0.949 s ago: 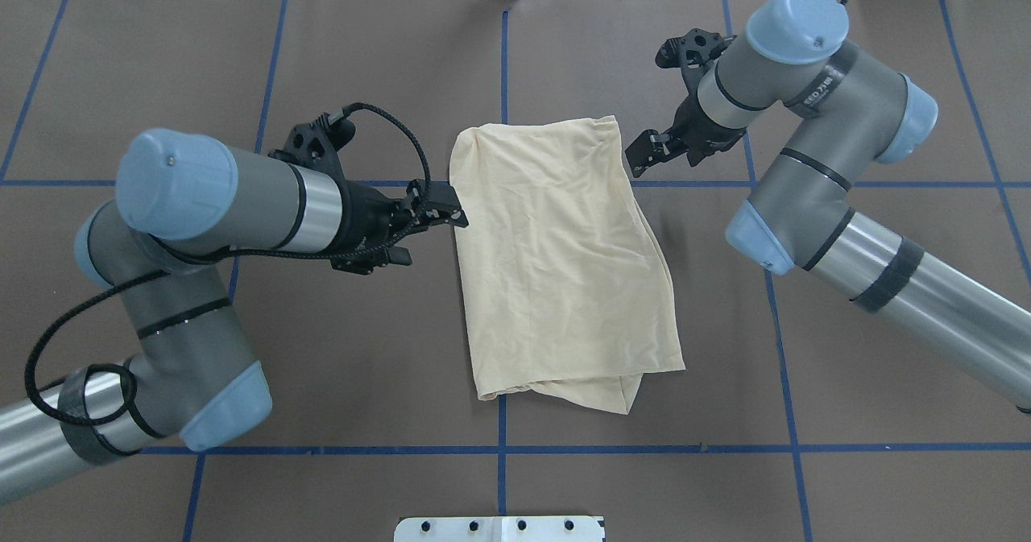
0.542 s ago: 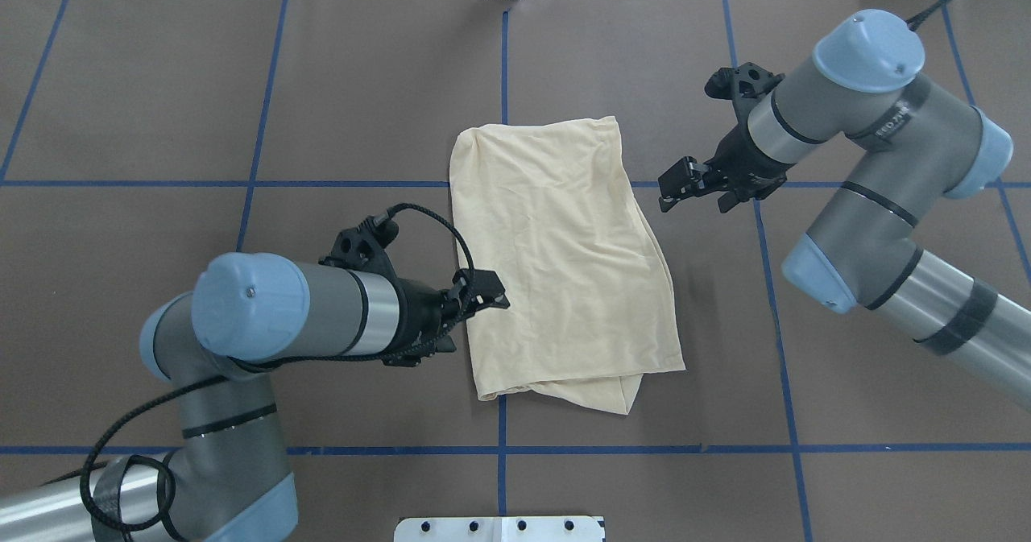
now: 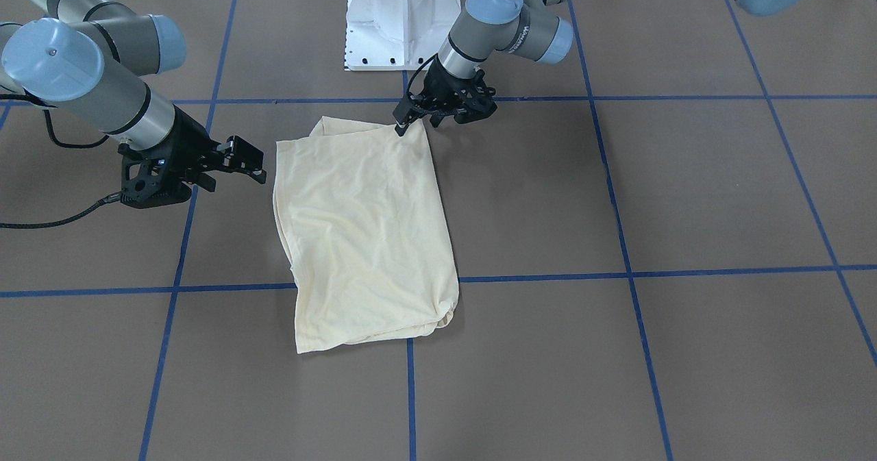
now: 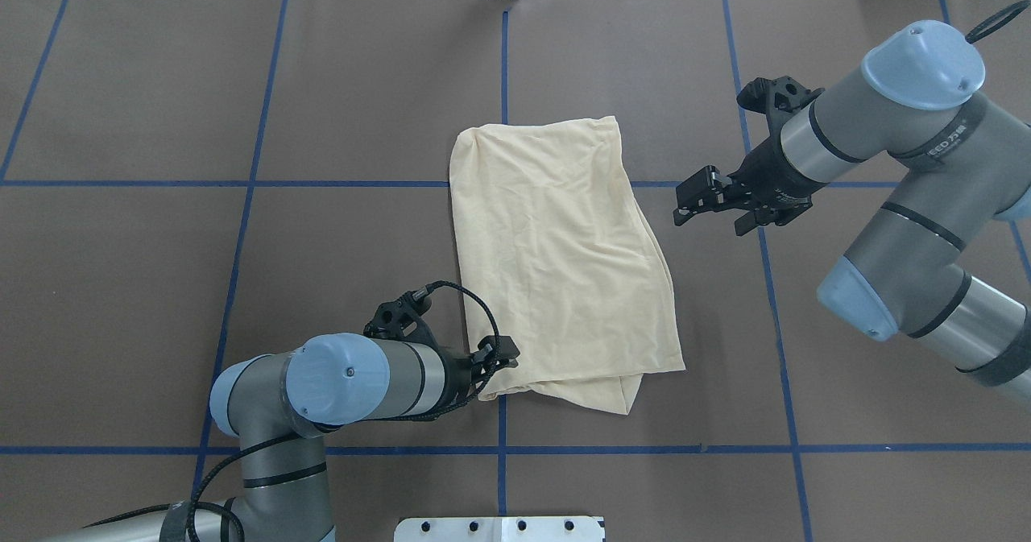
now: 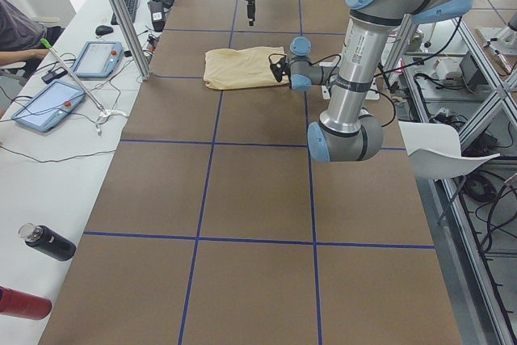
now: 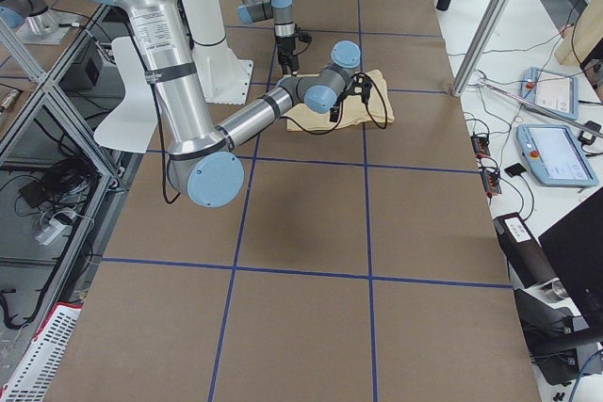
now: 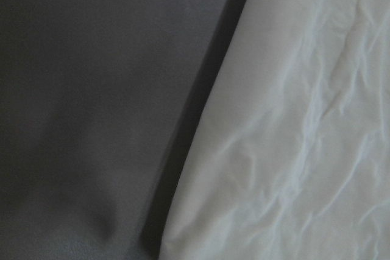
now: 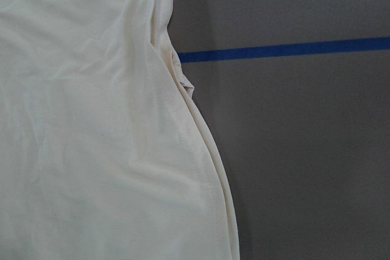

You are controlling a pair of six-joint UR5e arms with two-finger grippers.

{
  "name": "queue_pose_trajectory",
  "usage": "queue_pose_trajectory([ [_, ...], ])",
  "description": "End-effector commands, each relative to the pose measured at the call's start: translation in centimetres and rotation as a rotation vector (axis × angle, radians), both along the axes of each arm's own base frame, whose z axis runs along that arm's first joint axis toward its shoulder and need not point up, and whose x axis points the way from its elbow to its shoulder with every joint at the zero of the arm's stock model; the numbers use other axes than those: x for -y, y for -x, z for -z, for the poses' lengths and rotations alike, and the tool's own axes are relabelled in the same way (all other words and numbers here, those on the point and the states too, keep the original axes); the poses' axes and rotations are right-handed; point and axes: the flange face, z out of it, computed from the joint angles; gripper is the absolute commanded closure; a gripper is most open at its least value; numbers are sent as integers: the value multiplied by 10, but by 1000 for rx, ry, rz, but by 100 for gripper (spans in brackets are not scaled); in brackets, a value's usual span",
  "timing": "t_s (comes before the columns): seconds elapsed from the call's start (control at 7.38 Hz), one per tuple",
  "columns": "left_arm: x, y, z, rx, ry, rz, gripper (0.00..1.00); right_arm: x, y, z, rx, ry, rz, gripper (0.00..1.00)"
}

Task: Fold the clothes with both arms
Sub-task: 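Release the corner with the right gripper while the left gripper approaches the near corner, then hold the near corner with the left gripper while the right gripper approaches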

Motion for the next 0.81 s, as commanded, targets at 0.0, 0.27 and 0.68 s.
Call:
queue_pose_trajectory([
  [0.0, 0, -1, 7, -9, -3, -4, 1, 1, 1, 2, 3, -3, 0, 0],
  [0.27, -1, -2, 9, -10, -2, -5, 4, 0, 1, 3, 4, -2, 2, 0],
  [0.68, -4, -5, 10, -9, -5, -19, 9, 2, 2, 5, 5, -5, 1, 0],
])
